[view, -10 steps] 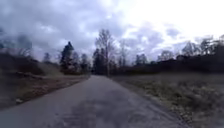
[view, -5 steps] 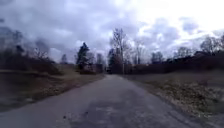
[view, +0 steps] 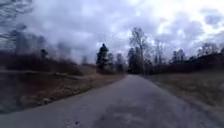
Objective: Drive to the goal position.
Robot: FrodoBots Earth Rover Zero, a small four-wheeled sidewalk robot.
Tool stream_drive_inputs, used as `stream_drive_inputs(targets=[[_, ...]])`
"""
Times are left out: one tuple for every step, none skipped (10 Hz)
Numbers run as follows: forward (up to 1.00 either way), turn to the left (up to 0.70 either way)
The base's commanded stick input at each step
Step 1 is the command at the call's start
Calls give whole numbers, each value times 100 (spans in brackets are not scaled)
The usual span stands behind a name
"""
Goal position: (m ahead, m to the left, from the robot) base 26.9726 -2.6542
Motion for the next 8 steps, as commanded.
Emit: stream_drive_inputs(targets=[[50,0],[50,0],[50,0],[50,0],[50,0],[50,0],[50,0],[50,0]])
